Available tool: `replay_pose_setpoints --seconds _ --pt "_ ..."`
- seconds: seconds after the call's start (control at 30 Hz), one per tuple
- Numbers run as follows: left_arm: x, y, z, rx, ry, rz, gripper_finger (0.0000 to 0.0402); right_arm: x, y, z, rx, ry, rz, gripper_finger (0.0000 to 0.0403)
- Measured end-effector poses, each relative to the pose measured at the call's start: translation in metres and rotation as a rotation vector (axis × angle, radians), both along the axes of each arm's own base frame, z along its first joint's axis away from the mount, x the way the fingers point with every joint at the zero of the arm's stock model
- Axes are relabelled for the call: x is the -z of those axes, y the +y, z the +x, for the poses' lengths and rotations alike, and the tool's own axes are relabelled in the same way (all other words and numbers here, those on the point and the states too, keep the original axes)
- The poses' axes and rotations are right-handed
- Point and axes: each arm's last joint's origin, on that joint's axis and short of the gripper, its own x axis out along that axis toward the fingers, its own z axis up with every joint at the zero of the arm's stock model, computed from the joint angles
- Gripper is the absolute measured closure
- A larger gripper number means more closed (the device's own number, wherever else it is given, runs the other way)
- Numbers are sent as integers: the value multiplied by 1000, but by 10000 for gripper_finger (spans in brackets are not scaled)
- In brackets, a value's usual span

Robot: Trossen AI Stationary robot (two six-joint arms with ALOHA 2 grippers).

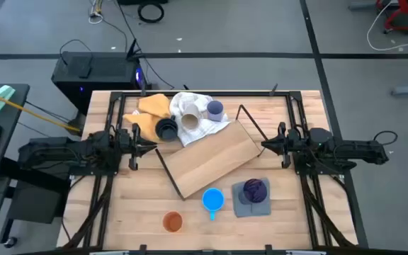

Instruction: Stack small to large cups/mugs on shelf

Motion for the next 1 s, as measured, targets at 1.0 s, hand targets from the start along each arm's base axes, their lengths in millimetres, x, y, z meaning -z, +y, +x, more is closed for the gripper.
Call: replay_pose_setpoints --seconds 1.0 --pt "0 0 0 1 0 0 346 0 0 0 0 0 0 368"
